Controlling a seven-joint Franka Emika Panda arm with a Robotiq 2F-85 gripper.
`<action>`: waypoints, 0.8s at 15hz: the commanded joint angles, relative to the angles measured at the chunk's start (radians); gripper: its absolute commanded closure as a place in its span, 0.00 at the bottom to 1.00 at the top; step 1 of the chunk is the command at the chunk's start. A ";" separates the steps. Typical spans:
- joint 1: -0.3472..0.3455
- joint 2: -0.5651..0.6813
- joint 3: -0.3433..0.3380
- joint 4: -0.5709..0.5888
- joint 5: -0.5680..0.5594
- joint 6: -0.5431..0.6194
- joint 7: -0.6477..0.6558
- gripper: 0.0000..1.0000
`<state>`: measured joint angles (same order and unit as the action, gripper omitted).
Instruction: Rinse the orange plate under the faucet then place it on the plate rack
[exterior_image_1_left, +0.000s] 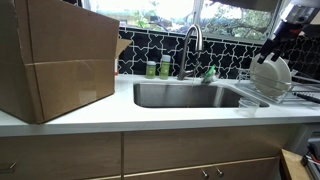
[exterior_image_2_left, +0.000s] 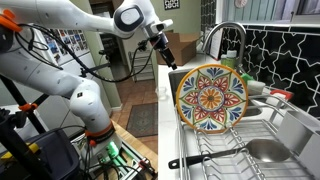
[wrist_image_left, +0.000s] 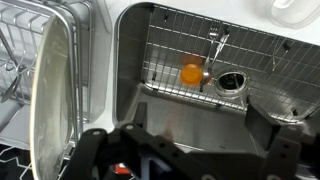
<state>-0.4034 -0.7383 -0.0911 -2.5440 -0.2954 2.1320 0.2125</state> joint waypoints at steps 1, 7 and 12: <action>0.013 0.006 -0.007 0.005 -0.009 -0.005 0.010 0.00; -0.119 0.019 -0.021 0.048 -0.074 0.024 0.200 0.00; -0.174 0.052 -0.047 0.063 -0.189 0.149 0.155 0.00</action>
<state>-0.5496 -0.7258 -0.1263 -2.4902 -0.4085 2.2143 0.3813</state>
